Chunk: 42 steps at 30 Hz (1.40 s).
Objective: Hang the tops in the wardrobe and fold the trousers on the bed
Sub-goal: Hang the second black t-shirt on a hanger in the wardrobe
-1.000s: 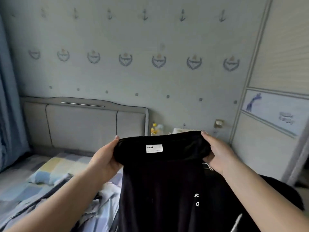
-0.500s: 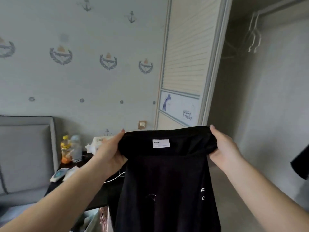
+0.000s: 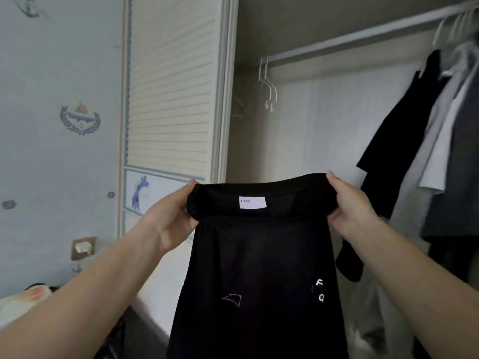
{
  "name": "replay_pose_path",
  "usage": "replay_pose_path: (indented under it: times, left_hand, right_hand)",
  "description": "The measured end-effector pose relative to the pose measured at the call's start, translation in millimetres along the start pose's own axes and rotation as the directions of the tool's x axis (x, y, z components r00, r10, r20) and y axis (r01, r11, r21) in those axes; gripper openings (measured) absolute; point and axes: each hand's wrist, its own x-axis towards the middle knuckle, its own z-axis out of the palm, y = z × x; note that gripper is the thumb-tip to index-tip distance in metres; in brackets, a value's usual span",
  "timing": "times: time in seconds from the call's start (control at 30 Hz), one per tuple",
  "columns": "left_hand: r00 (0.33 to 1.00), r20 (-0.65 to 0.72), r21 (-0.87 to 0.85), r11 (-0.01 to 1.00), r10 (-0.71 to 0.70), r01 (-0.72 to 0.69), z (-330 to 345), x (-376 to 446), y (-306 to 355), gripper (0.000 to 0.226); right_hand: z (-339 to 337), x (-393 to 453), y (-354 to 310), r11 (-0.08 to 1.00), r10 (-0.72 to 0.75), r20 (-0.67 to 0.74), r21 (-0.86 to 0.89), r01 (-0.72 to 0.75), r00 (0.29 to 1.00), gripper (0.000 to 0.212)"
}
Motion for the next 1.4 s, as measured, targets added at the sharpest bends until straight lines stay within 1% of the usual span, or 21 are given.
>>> replay_pose_path:
  times: [0.1,0.13,0.2,0.33,0.5,0.6,0.7,0.77,0.83,0.87,0.9,0.93,0.97,1.0,1.03,1.07,1.1,1.2,1.27,1.33,1.4]
  left_hand:
    - [0.997,0.076,0.016,1.000,0.014,-0.015,20,43,5,0.014]
    - [0.996,0.085,0.014,1.000,0.021,-0.022,26,56,5,0.010]
    - [0.994,0.105,0.019,0.999,0.033,-0.036,41,80,3,0.014]
    - [0.981,0.185,0.069,0.995,0.064,-0.078,72,128,7,0.021]
    - [0.964,0.215,0.158,0.969,0.156,-0.192,111,186,15,0.020]
    - [0.954,0.218,0.177,0.954,0.203,-0.244,132,221,18,0.021]
    - [0.948,0.206,0.194,0.939,0.244,-0.284,149,250,19,0.022]
    - [0.942,0.187,0.211,0.925,0.279,-0.315,159,269,20,0.021]
    - [0.932,0.168,0.230,0.906,0.322,-0.355,169,290,20,0.020]
    - [0.926,0.159,0.245,0.895,0.343,-0.373,174,300,22,0.020]
    - [0.921,0.155,0.267,0.882,0.358,-0.388,178,310,24,0.019]
    - [0.917,0.158,0.297,0.868,0.366,-0.397,182,318,26,0.020]
    - [0.915,0.165,0.336,0.851,0.369,-0.404,186,326,28,0.020]
    - [0.909,0.176,0.375,0.828,0.378,-0.417,191,336,31,0.021]
    - [0.903,0.186,0.410,0.805,0.387,-0.429,196,344,35,0.021]
    - [0.899,0.193,0.432,0.788,0.394,-0.438,202,350,38,0.021]
    - [0.894,0.205,0.445,0.776,0.398,-0.447,207,357,41,0.021]
    - [0.886,0.246,0.469,0.752,0.392,-0.463,217,373,44,0.020]
    - [0.878,0.262,0.492,0.727,0.402,-0.479,219,385,47,0.020]
    - [0.866,0.271,0.492,0.712,0.421,-0.500,218,397,53,0.021]
    - [0.856,0.278,0.499,0.696,0.436,-0.517,217,410,59,0.022]
  right_hand:
    - [0,27,-19,0.992,-0.109,-0.055,-0.071,0.105,0.992,0.018]
    - [-1,35,-25,0.986,-0.141,-0.064,-0.099,0.134,0.988,0.019]
    - [-1,53,-38,0.969,-0.201,-0.085,-0.163,0.185,0.976,0.020]
    - [-2,96,-68,0.928,-0.320,-0.113,-0.239,0.287,0.941,0.019]
    - [0,159,-98,0.843,-0.404,-0.038,-0.403,0.356,0.914,0.022]
    - [-4,201,-111,0.774,-0.460,-0.004,-0.493,0.398,0.888,0.027]
    - [-12,238,-120,0.688,-0.466,0.059,-0.603,0.403,0.883,0.032]
    - [-14,262,-126,0.598,-0.453,0.125,-0.692,0.405,0.883,0.032]
    - [-10,283,-132,0.479,-0.426,0.202,-0.777,0.409,0.882,0.028]
    - [-5,294,-135,0.379,-0.395,0.239,-0.837,0.394,0.887,0.025]
    - [0,304,-138,0.226,-0.344,0.271,-0.905,0.360,0.899,0.024]
    - [6,312,-140,0.040,-0.274,0.283,-0.952,0.305,0.919,0.023]
    - [14,318,-142,-0.134,-0.203,0.272,-0.959,0.248,0.941,0.021]
    - [24,327,-143,-0.237,-0.153,0.247,-0.949,0.207,0.957,0.020]
    - [34,335,-145,-0.279,-0.126,0.241,-0.940,0.199,0.962,0.020]
    - [44,342,-146,-0.265,-0.133,0.260,-0.939,0.218,0.956,0.024]
    - [56,350,-146,-0.227,-0.178,0.299,-0.940,0.257,0.938,0.027]
    - [91,369,-149,-0.076,-0.345,0.416,-0.906,0.416,0.841,0.037]
    - [115,382,-149,-0.007,-0.409,0.457,-0.867,0.498,0.790,0.043]
    - [138,398,-146,0.067,-0.442,0.469,-0.833,0.550,0.765,0.046]
    - [157,414,-141,0.132,-0.461,0.455,-0.814,0.566,0.762,0.046]
